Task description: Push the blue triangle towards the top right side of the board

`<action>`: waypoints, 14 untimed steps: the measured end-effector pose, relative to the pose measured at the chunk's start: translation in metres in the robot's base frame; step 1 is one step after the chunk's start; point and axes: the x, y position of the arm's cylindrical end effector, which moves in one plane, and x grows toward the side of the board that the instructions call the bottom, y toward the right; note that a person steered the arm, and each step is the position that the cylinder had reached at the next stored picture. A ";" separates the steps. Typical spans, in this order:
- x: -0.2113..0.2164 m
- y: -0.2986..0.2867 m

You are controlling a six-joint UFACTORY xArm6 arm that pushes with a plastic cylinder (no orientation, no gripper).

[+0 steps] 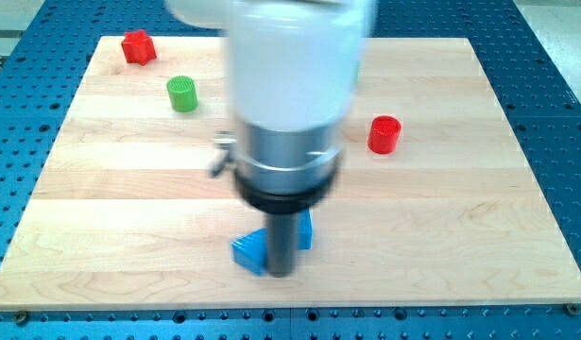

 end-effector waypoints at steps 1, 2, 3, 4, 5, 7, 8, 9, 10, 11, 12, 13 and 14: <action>0.010 -0.041; 0.012 -0.067; -0.047 -0.078; -0.064 -0.080; -0.068 -0.119; -0.091 -0.013; -0.087 -0.025; -0.077 -0.049; -0.071 -0.038; -0.071 -0.003; -0.071 0.026; -0.071 0.029; -0.087 0.029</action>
